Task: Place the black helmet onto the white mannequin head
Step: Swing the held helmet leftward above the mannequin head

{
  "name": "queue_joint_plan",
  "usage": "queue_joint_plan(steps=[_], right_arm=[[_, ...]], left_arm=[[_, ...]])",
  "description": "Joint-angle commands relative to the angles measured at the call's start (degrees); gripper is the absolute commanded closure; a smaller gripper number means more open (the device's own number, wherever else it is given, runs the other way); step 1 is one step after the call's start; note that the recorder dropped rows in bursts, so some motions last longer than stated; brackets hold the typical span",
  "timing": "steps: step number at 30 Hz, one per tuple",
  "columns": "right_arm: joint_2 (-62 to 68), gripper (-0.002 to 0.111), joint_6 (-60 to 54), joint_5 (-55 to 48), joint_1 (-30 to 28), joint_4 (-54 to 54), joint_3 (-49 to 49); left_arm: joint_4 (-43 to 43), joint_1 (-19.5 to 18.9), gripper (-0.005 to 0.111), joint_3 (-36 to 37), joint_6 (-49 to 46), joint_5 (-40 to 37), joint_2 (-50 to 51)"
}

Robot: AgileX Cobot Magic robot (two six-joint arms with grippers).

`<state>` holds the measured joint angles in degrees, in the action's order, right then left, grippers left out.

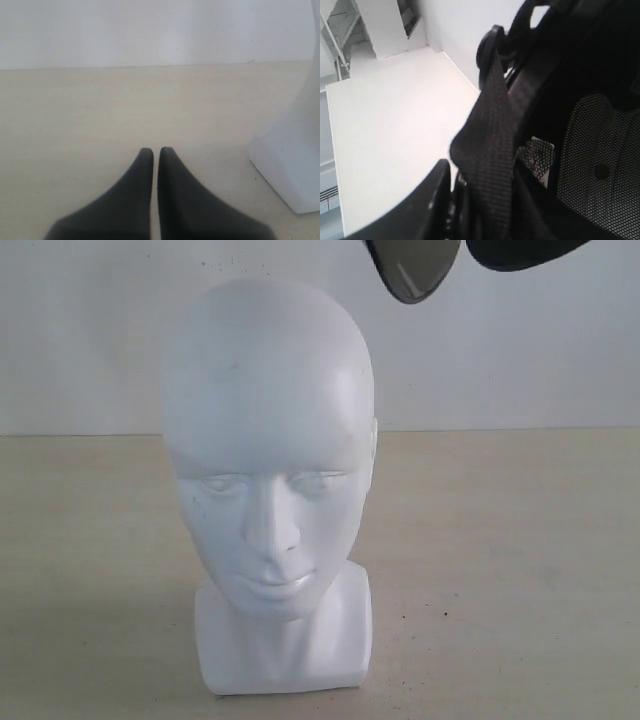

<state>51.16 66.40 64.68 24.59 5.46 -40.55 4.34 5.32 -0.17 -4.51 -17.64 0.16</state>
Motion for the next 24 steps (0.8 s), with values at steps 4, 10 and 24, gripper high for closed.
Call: queue_joint_plan(steps=[4, 10, 24], right_arm=[[-0.61, 0.108, -3.11, 5.28, -0.1, 1.31, 1.98], [-0.61, 0.108, -4.5, 5.28, -0.1, -5.46, 5.08], [0.95, 0.108, 8.02, 5.28, -0.1, -5.46, 0.54]], left_arm=[[0.6, -0.18, 0.102, 0.17, -0.17, 0.09, -0.16], [0.6, -0.18, 0.102, 0.17, -0.17, 0.09, -0.16], [0.6, -0.18, 0.102, 0.17, -0.17, 0.09, -0.16]])
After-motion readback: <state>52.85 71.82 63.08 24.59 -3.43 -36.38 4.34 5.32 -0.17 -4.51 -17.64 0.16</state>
